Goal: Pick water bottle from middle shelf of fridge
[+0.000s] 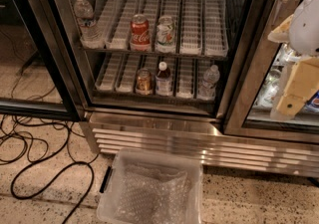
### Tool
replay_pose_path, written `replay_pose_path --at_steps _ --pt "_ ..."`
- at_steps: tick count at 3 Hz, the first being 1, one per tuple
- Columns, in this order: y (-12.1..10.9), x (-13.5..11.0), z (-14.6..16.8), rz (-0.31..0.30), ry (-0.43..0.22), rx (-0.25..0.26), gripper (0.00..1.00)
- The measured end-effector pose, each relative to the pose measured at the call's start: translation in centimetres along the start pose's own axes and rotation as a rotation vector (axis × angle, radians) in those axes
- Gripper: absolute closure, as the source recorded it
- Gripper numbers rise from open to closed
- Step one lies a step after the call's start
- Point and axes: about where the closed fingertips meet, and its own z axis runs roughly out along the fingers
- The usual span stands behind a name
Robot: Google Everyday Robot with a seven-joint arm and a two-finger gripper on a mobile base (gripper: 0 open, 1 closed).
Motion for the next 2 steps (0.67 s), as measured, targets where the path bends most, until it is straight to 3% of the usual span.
replay_pose_path --at_steps 1,2 --pt "0.0 -0.1 0.0 0.0 -0.003 0.001 0.0" --pt "1.3 -1.1 2.0 0.016 -0.009 0.002 0.0"
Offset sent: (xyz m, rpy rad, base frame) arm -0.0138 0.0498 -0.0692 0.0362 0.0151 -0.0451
